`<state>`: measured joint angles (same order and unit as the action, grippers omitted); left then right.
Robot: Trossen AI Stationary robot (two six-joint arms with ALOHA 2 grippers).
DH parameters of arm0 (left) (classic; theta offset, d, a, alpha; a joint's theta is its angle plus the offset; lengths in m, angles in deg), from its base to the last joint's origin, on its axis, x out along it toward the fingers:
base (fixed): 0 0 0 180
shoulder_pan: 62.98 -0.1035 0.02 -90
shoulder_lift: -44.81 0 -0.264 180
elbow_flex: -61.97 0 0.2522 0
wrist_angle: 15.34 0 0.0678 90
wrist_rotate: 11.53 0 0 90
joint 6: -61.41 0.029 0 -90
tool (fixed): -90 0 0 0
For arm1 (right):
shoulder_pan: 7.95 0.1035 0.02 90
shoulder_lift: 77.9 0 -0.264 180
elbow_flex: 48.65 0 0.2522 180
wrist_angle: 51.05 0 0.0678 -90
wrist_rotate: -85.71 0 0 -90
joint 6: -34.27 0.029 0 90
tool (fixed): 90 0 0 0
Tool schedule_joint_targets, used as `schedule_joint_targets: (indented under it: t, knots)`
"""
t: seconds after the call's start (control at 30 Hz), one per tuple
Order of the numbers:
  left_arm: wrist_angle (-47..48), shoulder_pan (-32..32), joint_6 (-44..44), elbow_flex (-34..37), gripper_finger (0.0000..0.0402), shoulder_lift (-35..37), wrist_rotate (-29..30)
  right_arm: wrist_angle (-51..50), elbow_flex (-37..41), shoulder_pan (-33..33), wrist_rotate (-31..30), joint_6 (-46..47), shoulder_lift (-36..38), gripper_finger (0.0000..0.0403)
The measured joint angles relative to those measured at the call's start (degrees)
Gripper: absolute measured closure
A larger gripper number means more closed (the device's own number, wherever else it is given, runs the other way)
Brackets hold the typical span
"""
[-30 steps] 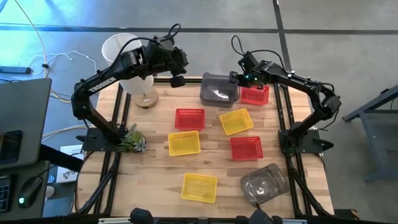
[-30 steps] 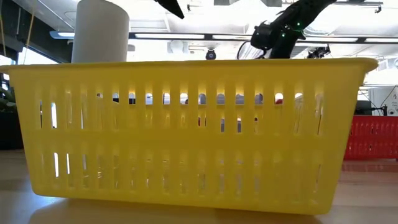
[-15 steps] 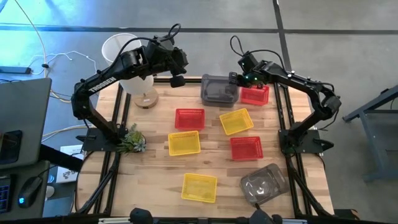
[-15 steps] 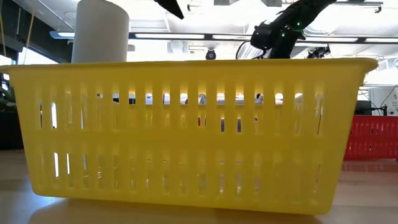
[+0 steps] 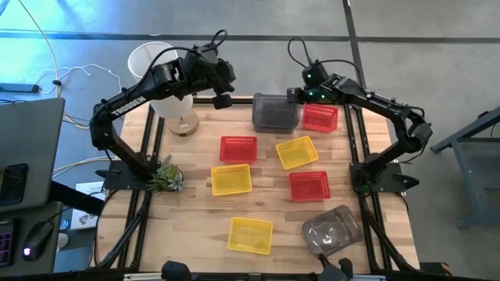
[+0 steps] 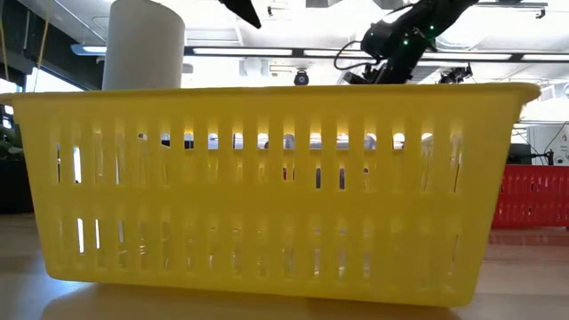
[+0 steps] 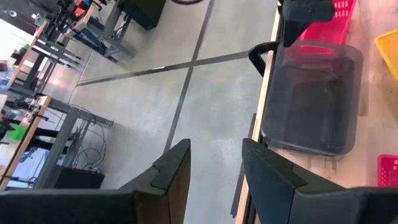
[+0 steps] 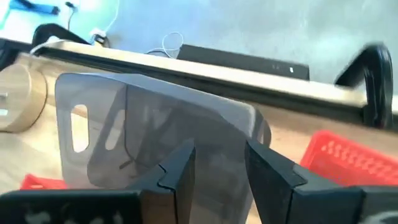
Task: Stack baskets by color
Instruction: Stack the bottom left black bin on the top black bin
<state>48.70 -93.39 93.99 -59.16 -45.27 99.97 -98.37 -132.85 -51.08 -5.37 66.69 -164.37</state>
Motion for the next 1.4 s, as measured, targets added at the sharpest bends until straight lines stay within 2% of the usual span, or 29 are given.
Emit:
schedule_joint_targets:
  t: [0.23, 0.57, 0.7, 0.87, 1.13, 1.4]
  knots:
    - [0.14, 0.0, -0.44, 0.0, 0.0271, 0.0, 0.37, 0.88, 0.0, 0.0, -4.42, -8.81, 0.0, 0.0277]
    - [4.97, 0.0, -4.41, 0.0, 0.0271, 0.0, 0.2, 13.21, 0.0, 1.22, -4.35, -36.61, 0.0, 0.0277]
    - [12.05, 0.0, -9.61, 0.03, 0.0271, 0.0, -3.39, 16.29, 0.0, 2.31, -4.88, -47.58, 0.0, 0.0277]
    - [13.06, 0.07, -13.43, 0.07, 0.0271, 0.0, -10.15, 17.73, 0.0, 3.14, -4.93, -56.33, 0.0, 0.0277]
    - [13.32, 1.41, -21.24, 1.14, 0.0271, 0.14, -12.98, 16.93, 0.0, 3.17, -4.94, -61.62, -0.09, 0.0277]
    - [9.75, 5.99, -25.13, 14.24, 0.0271, 2.88, -13.15, 7.97, 0.0, 3.19, -5.25, -61.63, -0.15, 0.0277]
